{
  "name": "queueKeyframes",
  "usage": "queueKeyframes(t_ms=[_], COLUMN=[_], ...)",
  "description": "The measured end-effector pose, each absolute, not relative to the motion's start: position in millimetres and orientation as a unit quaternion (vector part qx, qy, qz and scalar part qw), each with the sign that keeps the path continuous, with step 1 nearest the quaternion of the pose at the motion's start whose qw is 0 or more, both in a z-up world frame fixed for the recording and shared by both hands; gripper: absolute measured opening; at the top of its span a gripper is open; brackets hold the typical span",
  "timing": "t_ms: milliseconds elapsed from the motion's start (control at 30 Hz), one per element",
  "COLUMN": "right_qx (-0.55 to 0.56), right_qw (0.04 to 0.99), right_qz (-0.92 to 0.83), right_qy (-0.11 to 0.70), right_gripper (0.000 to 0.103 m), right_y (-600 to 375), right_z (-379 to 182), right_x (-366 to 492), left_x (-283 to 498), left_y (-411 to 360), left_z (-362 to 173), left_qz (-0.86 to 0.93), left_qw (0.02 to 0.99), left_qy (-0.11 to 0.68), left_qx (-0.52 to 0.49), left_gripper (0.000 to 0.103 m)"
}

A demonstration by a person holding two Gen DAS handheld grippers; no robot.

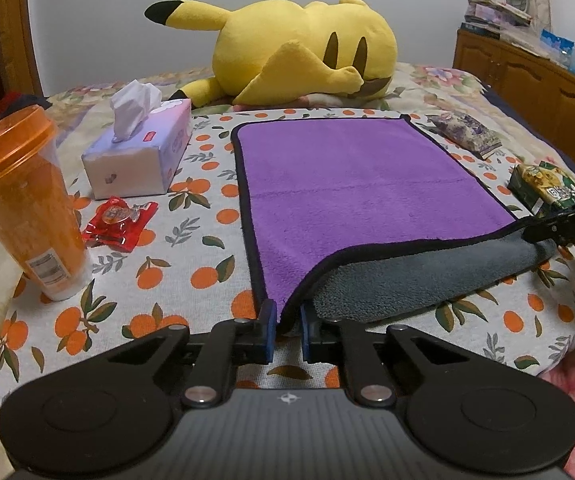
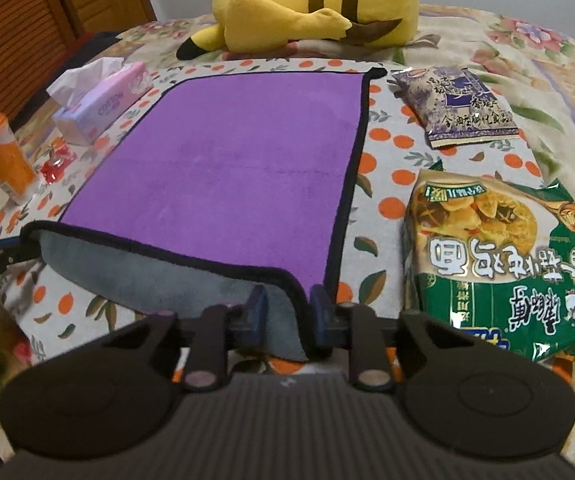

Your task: Fold towel

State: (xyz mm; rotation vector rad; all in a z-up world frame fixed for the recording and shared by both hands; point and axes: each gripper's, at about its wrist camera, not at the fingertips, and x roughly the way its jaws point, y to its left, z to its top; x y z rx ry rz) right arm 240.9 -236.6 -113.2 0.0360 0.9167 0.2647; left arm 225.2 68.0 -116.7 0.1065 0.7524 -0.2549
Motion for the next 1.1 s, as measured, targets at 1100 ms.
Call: queueKeyframes(t_ms=[1100], right_qx=[-0.012], right_qw=[0.918], right_qz=[0.137], right_qy=[0.372], right_gripper=[0.004], right_y=[-240], right_z=[-77], right_x=[241], left_x=[231], left_y=[57], left_z=[-73], left_qz=[-0.14], left_qw=[0.942], left_qy=[0.297], left_qx=[0.063], left_gripper=[0.007])
